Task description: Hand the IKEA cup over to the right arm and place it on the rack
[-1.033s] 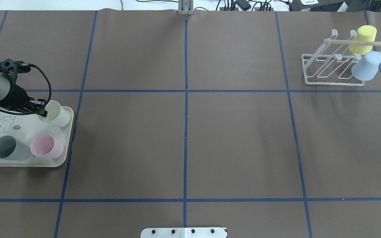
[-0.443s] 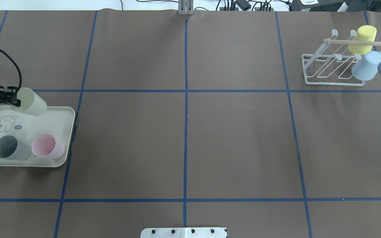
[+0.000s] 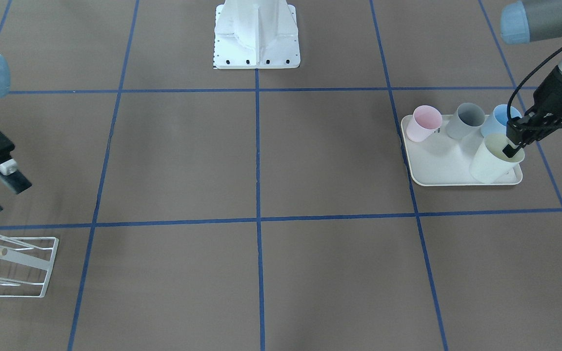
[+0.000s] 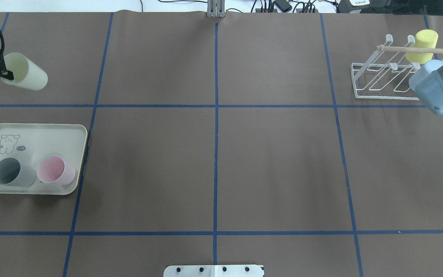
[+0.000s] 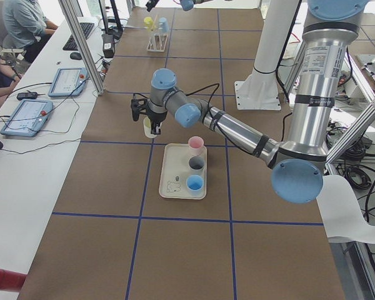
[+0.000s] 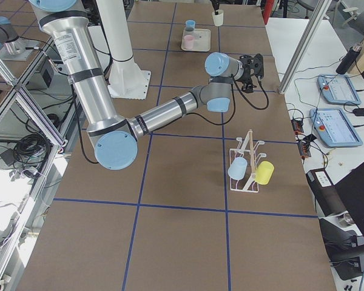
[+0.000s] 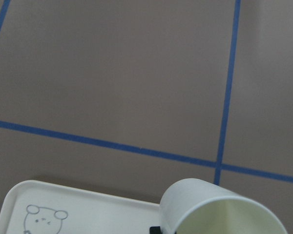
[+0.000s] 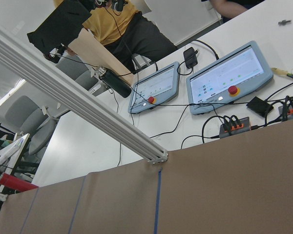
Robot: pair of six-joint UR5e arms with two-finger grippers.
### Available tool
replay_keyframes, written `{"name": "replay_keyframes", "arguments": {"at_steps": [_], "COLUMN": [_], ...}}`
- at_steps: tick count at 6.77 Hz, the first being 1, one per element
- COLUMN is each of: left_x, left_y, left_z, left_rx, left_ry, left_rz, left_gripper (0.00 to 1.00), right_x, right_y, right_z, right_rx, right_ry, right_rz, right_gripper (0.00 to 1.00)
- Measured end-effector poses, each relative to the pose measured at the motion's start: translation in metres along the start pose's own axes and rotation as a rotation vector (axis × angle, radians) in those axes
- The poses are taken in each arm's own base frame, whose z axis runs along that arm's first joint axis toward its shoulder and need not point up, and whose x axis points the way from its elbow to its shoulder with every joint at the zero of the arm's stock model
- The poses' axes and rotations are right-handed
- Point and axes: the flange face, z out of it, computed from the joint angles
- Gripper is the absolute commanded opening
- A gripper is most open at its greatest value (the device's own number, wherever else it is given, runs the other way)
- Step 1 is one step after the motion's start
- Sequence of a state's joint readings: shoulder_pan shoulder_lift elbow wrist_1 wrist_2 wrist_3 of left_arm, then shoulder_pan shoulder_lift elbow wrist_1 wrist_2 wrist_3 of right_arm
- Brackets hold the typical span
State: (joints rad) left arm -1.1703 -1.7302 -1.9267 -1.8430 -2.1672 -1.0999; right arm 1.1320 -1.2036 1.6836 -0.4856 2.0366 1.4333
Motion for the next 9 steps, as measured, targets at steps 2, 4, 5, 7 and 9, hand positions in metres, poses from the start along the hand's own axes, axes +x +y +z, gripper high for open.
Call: {"name": "replay_keyframes", "arguments": {"at_steps": [2,4,5,7,9], "left_x": [0.051,0.092,0.111,0.138,0.151], "left_y": [-0.004,0.025,0.046,0.077,0.1], "left_z": [-0.026,-0.017,-0.006,-0.012,-0.03], "left_rx": [0.103,0.174,0.185,0.117,-0.025], "left_ry": [0.077,0.196,0.271,0.496,0.746], "left_rz": [-0.179,-0.372,-0.466,-0.64,-0.778], "left_gripper": [0.0,0.0,0.0,0.0,0.0], "right_x": [-0.038,-0.072,-0.09,-0.13,-0.173], "right_y": [0.038,0.086,0.107,0.141,0.172], "right_z": [0.023,0.049,0.058,0.071,0.079], "right_rx": [-0.053,-0.047,-0.041,-0.04,-0.056], "right_ry": [-0.065,-0.122,-0.152,-0.221,-0.306], "right_rz": [0.098,0.18,0.226,0.33,0.424], "right_gripper": [1.0,1.0,1.0,1.0,1.0]}}
